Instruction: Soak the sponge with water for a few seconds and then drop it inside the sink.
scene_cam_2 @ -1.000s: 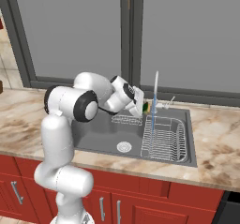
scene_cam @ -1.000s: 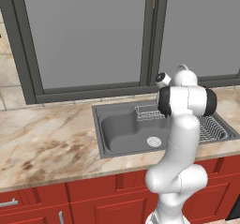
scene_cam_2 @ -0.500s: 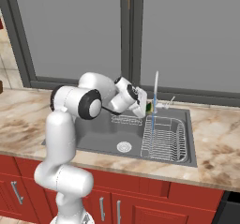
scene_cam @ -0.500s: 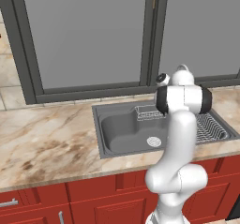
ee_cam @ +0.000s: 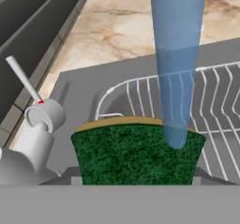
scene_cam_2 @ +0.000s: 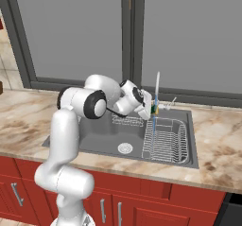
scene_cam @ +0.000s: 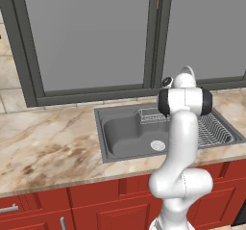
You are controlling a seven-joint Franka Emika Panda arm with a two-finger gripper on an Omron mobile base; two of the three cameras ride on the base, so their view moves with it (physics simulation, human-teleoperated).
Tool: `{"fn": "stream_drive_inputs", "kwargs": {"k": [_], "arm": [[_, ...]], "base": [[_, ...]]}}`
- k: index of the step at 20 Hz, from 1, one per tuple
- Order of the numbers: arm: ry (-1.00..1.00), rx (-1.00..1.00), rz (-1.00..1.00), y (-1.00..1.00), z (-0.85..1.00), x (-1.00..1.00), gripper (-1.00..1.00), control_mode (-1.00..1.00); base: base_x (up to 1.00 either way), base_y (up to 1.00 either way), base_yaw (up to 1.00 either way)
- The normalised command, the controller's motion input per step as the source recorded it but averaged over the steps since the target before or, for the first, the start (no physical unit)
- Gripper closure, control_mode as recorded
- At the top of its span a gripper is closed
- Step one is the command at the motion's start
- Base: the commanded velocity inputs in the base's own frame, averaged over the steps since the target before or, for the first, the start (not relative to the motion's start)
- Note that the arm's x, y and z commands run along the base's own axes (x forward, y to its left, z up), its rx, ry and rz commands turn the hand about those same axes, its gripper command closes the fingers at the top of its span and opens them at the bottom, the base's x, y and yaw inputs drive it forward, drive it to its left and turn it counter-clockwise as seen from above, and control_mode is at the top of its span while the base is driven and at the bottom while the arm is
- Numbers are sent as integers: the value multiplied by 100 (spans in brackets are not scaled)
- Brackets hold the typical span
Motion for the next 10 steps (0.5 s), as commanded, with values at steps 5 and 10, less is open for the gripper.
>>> {"fn": "stream_drive_inputs", "kwargs": {"k": [5,10], "arm": [[1,0,0,-6,-2,15,100,-100],[1,0,0,-1,0,0,100,-100]], "base": [[0,0,0],[0,0,0]]}}
